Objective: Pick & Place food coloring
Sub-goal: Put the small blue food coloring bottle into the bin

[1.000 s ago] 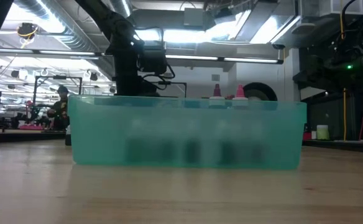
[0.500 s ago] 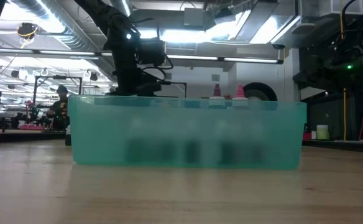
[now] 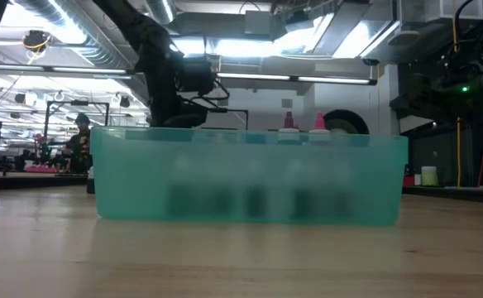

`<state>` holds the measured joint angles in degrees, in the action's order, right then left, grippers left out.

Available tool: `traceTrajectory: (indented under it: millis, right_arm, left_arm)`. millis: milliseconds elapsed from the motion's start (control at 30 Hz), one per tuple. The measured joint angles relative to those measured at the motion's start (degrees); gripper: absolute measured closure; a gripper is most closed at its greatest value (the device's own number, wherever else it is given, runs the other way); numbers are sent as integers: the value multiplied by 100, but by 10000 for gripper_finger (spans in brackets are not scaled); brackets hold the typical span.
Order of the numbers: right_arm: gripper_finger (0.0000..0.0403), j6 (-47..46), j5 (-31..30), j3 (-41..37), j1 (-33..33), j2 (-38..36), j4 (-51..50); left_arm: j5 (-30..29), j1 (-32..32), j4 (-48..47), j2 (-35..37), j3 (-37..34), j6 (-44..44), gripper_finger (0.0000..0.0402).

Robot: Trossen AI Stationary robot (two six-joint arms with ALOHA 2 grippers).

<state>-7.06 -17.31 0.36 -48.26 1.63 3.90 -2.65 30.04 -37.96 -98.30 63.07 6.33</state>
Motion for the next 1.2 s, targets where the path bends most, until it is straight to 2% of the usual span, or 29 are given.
traceTrajectory:
  millis: [367, 500, 800, 1200]
  right_arm:
    - [19, -1, 1, 0, -1, 0, 0]
    - [19, 1, 1, 0, 1, 0, 1]
    - [19, 1, 1, 0, 0, 0, 2]
    - [19, -1, 1, 0, 0, 1, 1]
  left_arm:
    - [149, 37, 364, 0, -291, -488, 94]
    - [455, 38, 431, 0, -291, -667, 106]
    - [513, 48, 501, 0, -291, -662, 189]
    - [523, 19, 378, 0, -289, -364, 325]
